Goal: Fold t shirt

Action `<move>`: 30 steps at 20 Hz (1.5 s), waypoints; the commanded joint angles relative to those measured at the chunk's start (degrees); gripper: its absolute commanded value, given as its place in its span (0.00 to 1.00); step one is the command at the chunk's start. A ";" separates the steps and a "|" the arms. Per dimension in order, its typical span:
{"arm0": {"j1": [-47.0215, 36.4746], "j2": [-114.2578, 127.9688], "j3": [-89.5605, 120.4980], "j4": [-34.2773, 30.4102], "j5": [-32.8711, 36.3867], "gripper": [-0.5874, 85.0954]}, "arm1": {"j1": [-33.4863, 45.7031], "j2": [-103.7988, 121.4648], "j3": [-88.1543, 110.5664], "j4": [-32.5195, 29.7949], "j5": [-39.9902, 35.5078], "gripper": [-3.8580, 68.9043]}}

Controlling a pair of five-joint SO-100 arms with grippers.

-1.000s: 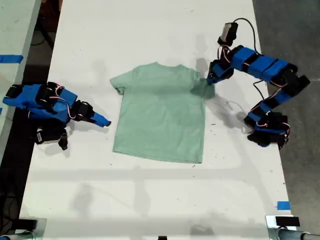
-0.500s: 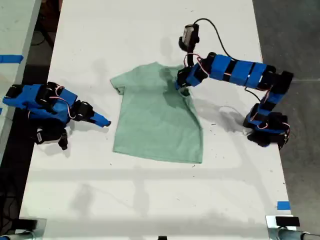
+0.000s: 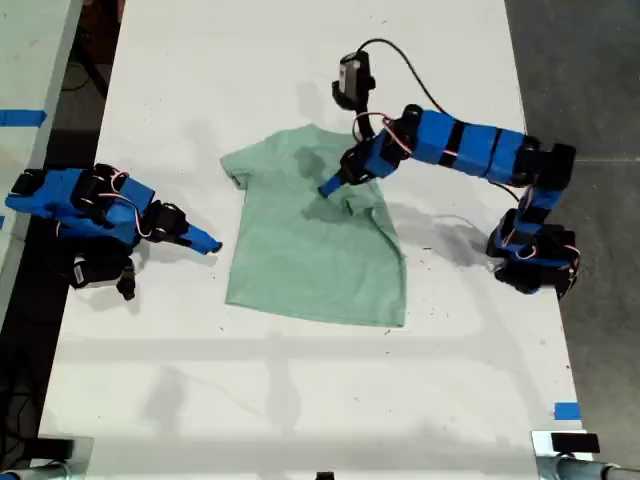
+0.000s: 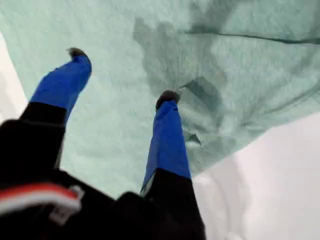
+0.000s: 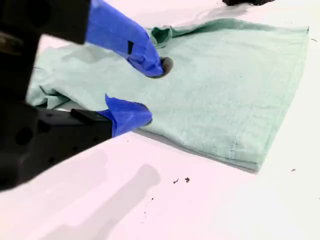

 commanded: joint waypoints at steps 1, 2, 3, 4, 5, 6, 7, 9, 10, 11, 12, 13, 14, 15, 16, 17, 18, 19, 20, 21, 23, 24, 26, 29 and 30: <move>-0.26 0.35 -0.18 -1.14 0.26 0.14 | 2.20 24.35 12.92 1.23 3.69 0.05; -0.26 0.35 -0.18 -1.14 0.26 0.14 | 2.29 33.22 21.62 0.26 5.80 0.05; -0.26 0.35 -0.18 -1.14 0.26 0.14 | 1.85 43.24 32.08 -1.85 8.00 0.05; -0.26 0.35 -0.18 -1.14 0.26 0.14 | 1.05 53.44 42.98 -4.39 10.02 0.05; -0.26 0.35 -0.18 -1.14 0.26 0.14 | 0.09 63.54 53.88 -6.42 12.39 0.05; -0.26 0.35 -0.18 -1.14 0.26 0.14 | -0.97 74.27 64.25 -8.00 14.68 0.05; -0.26 0.35 -0.18 -1.14 0.26 0.14 | -2.20 85.43 74.36 -9.49 16.61 0.07; -0.26 0.35 -0.18 -1.14 0.26 0.14 | -4.22 109.34 91.93 -8.53 18.72 0.07; -0.26 0.35 -0.18 -1.14 0.26 0.14 | -5.62 109.07 95.54 -9.05 19.51 0.07; -0.26 0.35 -0.18 -1.14 0.26 0.14 | -7.29 108.81 100.28 -12.74 18.81 0.07; -0.26 0.35 -0.18 -1.14 0.26 0.14 | -7.91 108.81 103.45 -15.03 18.90 0.07; -0.26 0.35 -0.18 -1.14 0.26 0.14 | -6.59 108.81 104.50 -13.27 20.83 0.07; -0.35 0.35 -0.18 -1.14 0.26 0.14 | -4.57 108.90 104.85 -10.72 24.26 0.07; -0.35 0.35 -0.18 -1.14 0.26 0.14 | -3.25 108.90 105.12 -8.53 29.53 0.07; -0.35 0.35 -0.18 -1.14 0.26 0.14 | -2.55 108.90 105.21 -5.63 36.47 0.07; -0.35 0.35 -0.18 -1.14 0.26 0.14 | -2.81 108.90 105.38 -3.87 40.87 0.07; -0.35 0.35 -0.18 -1.14 0.26 0.14 | -3.43 108.90 105.38 -2.90 42.45 0.07; -0.35 0.35 -0.18 -1.14 0.26 0.14 | -3.96 108.90 105.38 -2.81 42.89 0.07; -0.35 0.35 -0.18 -1.14 0.26 0.14 | -4.04 108.90 105.38 -2.72 43.07 0.07; -0.35 0.35 -0.18 -1.14 0.26 0.14 | -4.04 108.90 105.38 -2.81 43.07 0.07; -0.35 0.35 -0.18 -1.14 0.26 0.14 | -3.96 108.90 105.38 -2.90 42.98 0.07; -0.35 0.35 -0.18 -1.14 0.26 0.14 | -3.96 108.90 105.38 -3.08 42.80 0.07; -0.35 0.35 -0.18 -1.14 0.26 0.14 | -3.96 108.90 105.38 -3.08 42.71 0.07; -0.35 0.35 -0.18 -1.14 0.26 0.14 | -4.13 108.90 105.38 -3.08 42.89 0.07; -0.35 0.35 -0.18 -1.14 0.26 0.14 | -4.13 108.90 105.38 -3.08 42.89 0.07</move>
